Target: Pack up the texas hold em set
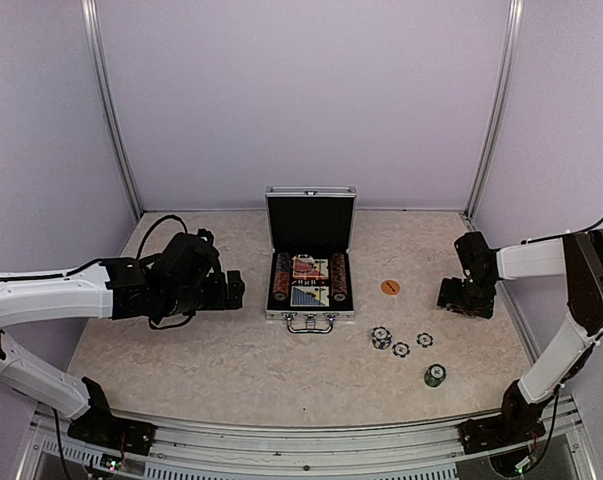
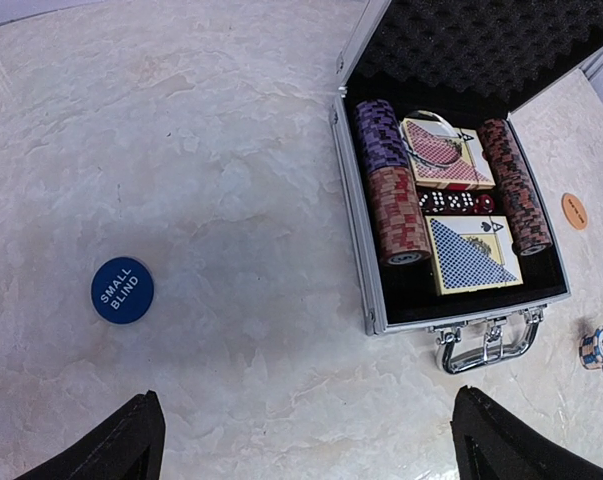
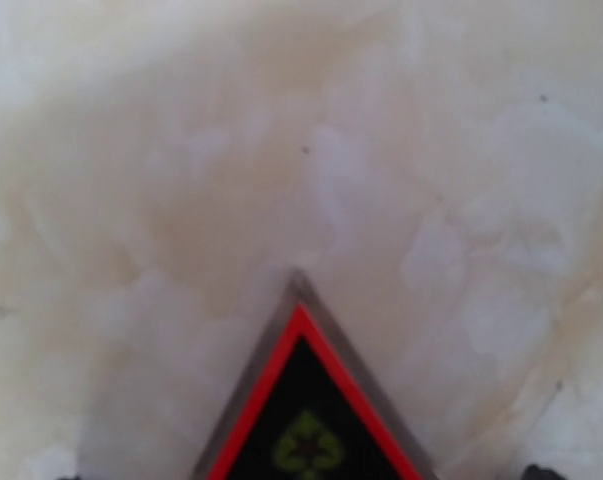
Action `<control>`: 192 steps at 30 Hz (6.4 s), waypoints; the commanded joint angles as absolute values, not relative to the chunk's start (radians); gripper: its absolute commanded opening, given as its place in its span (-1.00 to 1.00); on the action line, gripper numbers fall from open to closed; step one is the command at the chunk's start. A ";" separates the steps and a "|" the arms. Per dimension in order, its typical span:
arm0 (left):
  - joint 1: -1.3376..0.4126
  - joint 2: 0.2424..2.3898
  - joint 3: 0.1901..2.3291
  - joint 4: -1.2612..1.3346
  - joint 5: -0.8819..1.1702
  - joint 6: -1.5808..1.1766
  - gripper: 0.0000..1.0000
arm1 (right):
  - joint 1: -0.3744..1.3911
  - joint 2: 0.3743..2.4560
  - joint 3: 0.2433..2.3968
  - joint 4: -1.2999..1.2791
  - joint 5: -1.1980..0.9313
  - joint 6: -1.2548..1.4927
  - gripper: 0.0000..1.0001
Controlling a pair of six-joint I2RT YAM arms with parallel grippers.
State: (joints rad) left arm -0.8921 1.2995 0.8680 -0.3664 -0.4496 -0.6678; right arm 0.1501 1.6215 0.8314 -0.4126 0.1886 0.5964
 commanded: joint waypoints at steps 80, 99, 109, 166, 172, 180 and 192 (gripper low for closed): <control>-0.896 1.327 0.829 -0.306 -0.424 -0.666 0.98 | 0.219 1.480 0.840 -0.513 0.208 0.573 0.32; -0.896 1.322 0.822 -0.307 -0.424 -0.676 0.98 | 0.459 1.494 1.094 -0.644 0.268 0.666 0.31; -0.896 1.292 0.796 -0.317 -0.432 -0.688 0.98 | 0.654 1.710 1.349 -0.691 0.304 0.711 0.32; -0.905 1.233 0.833 -0.433 -0.423 -0.760 0.98 | 0.347 2.289 1.903 -0.671 0.205 0.156 0.99; -0.905 1.243 0.834 -0.432 -0.419 -0.769 0.98 | 0.332 2.309 1.907 -0.676 0.182 0.162 0.99; -0.908 1.255 0.830 -0.419 -0.411 -0.776 0.98 | 0.328 2.324 1.880 -0.682 0.158 0.168 0.97; -0.910 1.254 0.821 -0.418 -0.415 -0.781 0.98 | 0.312 2.353 1.883 -0.684 0.146 0.190 0.82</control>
